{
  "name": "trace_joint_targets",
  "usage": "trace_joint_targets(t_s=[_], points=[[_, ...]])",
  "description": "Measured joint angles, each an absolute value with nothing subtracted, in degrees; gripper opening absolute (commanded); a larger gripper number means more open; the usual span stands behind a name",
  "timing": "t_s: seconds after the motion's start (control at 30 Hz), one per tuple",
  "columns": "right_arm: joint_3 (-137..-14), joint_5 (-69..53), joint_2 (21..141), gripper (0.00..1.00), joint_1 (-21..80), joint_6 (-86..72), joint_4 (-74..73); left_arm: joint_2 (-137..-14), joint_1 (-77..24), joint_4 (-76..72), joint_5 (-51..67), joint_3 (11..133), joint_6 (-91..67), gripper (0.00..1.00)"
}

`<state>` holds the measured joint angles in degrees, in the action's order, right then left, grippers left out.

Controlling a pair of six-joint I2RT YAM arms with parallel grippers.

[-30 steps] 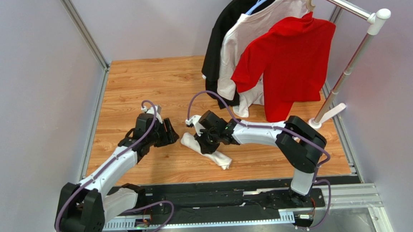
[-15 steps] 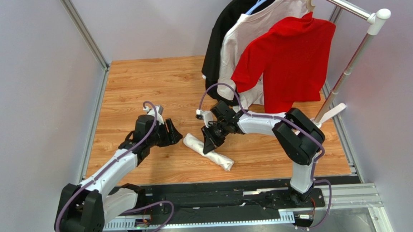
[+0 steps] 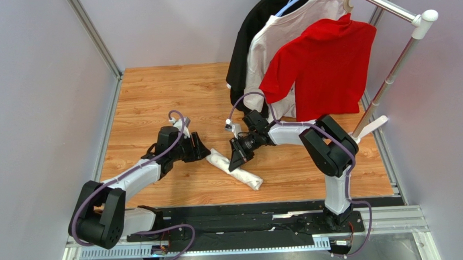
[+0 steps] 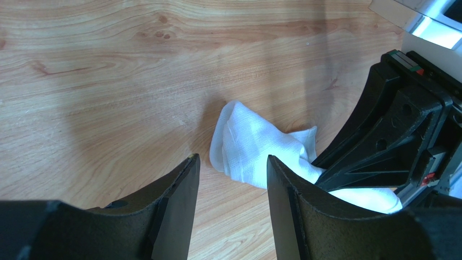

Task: Fold the napkin, place the utensils inside, and roll it up
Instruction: Roll the napkin with the utensil

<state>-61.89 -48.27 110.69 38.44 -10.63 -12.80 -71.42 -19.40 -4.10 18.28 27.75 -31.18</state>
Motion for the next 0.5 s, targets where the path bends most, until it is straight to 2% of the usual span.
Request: trace_joint_targets(t_s=[0.17, 0.5], points=[[-61.9, -50.8, 111.8, 0.00, 37.5, -10.7, -12.0, -73.1, -19.4, -6.9, 19.5, 27.7, -31.2, 0.56], [-61.9, -52.2, 112.5, 0.00, 37.1, -10.7, -11.6, -80.0, -19.4, -12.3, 22.4, 27.0, -32.2, 0.46]])
